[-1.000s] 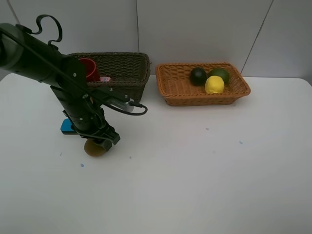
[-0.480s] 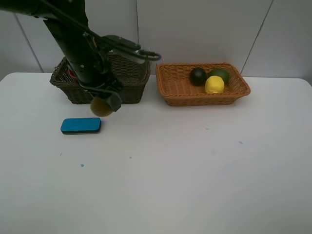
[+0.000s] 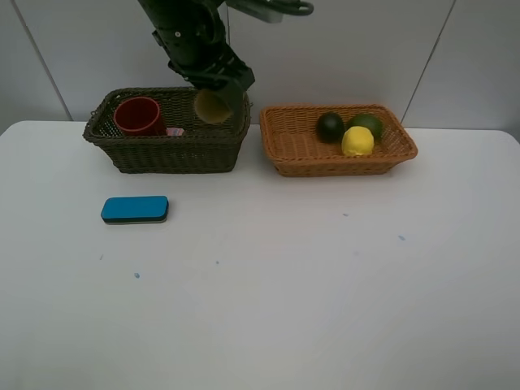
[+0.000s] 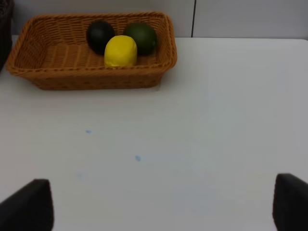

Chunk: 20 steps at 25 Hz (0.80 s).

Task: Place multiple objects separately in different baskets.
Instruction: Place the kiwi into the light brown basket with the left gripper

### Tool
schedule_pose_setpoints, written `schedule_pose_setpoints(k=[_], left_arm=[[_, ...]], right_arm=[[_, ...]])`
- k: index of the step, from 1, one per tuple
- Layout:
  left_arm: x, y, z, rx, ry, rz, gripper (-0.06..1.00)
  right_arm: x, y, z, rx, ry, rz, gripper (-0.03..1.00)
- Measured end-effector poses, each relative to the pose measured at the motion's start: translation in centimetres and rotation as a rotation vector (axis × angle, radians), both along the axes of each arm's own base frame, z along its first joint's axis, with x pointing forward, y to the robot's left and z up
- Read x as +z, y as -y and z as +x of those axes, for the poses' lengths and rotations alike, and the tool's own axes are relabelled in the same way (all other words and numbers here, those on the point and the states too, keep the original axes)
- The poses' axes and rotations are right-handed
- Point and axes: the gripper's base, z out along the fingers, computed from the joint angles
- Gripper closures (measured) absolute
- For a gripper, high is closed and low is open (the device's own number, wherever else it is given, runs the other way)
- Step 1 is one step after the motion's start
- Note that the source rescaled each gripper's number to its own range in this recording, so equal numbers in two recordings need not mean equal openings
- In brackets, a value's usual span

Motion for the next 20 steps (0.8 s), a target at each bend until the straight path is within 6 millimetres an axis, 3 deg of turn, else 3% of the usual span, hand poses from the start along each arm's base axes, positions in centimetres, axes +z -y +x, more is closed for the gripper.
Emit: schedule_pose_setpoints(k=[9, 20], left_arm=[[-1.3, 2.6, 4.3, -0.039, 0.059, -0.016, 0.27], [-5.3, 7.1, 7.1, -0.129, 0.111, -0.035, 0.27]], right_arm=[[0.0, 0.0, 0.0, 0.0, 0.0, 0.0, -0.03], [0.0, 0.0, 0.0, 0.0, 0.0, 0.0, -0.03]])
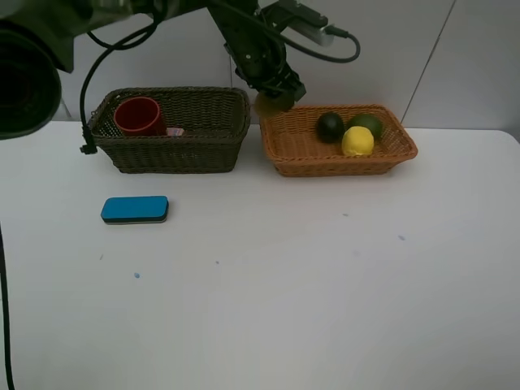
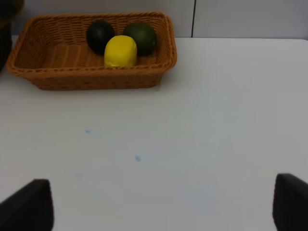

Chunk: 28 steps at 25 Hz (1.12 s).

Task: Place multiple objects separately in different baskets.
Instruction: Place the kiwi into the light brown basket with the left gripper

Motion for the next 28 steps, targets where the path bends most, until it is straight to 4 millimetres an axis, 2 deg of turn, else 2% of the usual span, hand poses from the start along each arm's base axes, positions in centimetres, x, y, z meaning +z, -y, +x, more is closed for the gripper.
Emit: schedule_pose_setpoints(k=[13, 21, 28], left_arm=[[-4.4, 2.1, 2.0, 0.012, 0.097, -0.114, 0.27], [-8.4, 3.0, 2.0, 0.03, 0.025, -0.152, 0.27], [-8.9, 3.0, 2.0, 0.031, 0.019, -0.148, 0.27]], right_arm=[[0.0, 0.0, 0.0, 0.0, 0.0, 0.0, -0.03], [0.0, 0.0, 0.0, 0.0, 0.0, 0.0, -0.03], [0.0, 0.0, 0.0, 0.0, 0.0, 0.0, -0.03]])
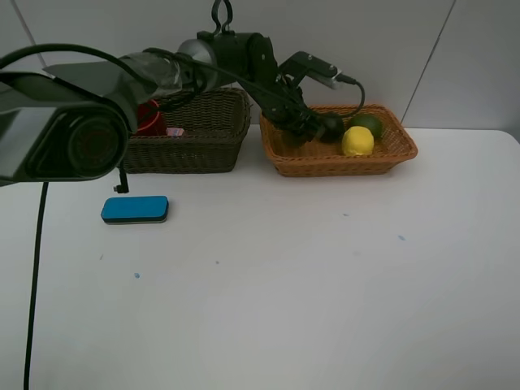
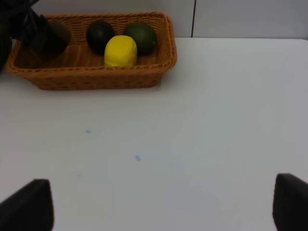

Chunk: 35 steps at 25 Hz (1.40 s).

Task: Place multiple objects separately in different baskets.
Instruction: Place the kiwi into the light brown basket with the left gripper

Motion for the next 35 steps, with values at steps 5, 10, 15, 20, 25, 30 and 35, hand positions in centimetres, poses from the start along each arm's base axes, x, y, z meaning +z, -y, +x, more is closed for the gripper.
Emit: schedule_pose_setpoints(k=[5, 10, 15, 20, 25, 30, 35], left_arm=[[-0.03, -0.02, -0.04, 0.0, -0.005, 0.003, 0.27], [-0.06, -0.03, -0.06, 0.015, -0.018, -0.004, 0.27], [0.03, 0.01, 0.03, 0.075, -0.04, -0.047, 0.0], [0.02, 0.0, 0.02, 0.08, -0.045, -0.05, -0.05], [0.01, 0.0, 0.01, 0.08, -0.046, -0.048, -0.05], [-0.01, -0.01, -0.01, 0.079, -0.048, -0.047, -0.05], [0.27, -0.05, -0.07, 0.077, -0.05, -0.043, -0.05]], right_arm=[[0.0, 0.0, 0.0, 0.0, 0.0, 0.0, -0.03], [0.0, 0.0, 0.0, 0.0, 0.0, 0.0, -0.03], [0.0, 0.0, 0.0, 0.0, 0.0, 0.0, -0.03], [0.0, 0.0, 0.0, 0.0, 0.0, 0.0, -0.03], [0.0, 0.0, 0.0, 0.0, 0.0, 0.0, -0.03], [0.0, 0.0, 0.0, 0.0, 0.0, 0.0, -0.03], [0.0, 0.0, 0.0, 0.0, 0.0, 0.0, -0.03]])
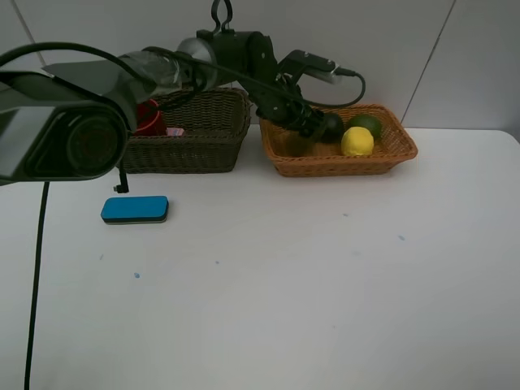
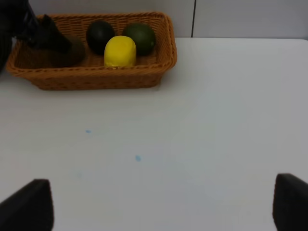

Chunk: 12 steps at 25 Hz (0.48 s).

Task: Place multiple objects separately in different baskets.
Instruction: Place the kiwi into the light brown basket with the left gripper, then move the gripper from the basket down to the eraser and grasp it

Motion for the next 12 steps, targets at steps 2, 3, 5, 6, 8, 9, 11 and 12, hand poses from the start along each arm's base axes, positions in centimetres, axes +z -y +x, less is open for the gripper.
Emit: schedule_pose_setpoints(k=[2, 3, 5, 6, 8, 9, 11, 12], left_arm=[[0.6, -0.1, -0.2, -0.005, -0.008, 0.007, -0.05], [1.0, -0.2, -0.3, -0.01, -0.019, 0.017, -0.05], [2.2, -0.5, -0.8, -0.022, -0.043, 0.042, -0.05], [2.7, -0.7, -1.0, -0.03, -0.059, 0.064, -0.05], [4.1, -1.2, -1.6, -0.044, -0.088, 0.104, -0.05], [4.8, -1.4, -1.9, -0.05, -0.103, 0.122, -0.05], [6.3, -2.0, -2.7, -0.064, -0.138, 0.165, -0.05], [7.2, -2.3, -3.1, -0.071, -0.153, 0.189, -0.05]], right_arm=[[0.0, 0.0, 0.0, 0.0, 0.0, 0.0, -0.03], [0.0, 0.0, 0.0, 0.0, 0.0, 0.0, -0.03], [0.0, 0.0, 0.0, 0.0, 0.0, 0.0, -0.03], [0.0, 0.0, 0.0, 0.0, 0.0, 0.0, -0.03], [0.0, 0.0, 0.0, 0.0, 0.0, 0.0, -0.03], [0.0, 0.0, 0.0, 0.0, 0.0, 0.0, -0.03], [0.0, 0.0, 0.0, 0.0, 0.0, 0.0, -0.03], [0.0, 0.0, 0.0, 0.0, 0.0, 0.0, -0.03]])
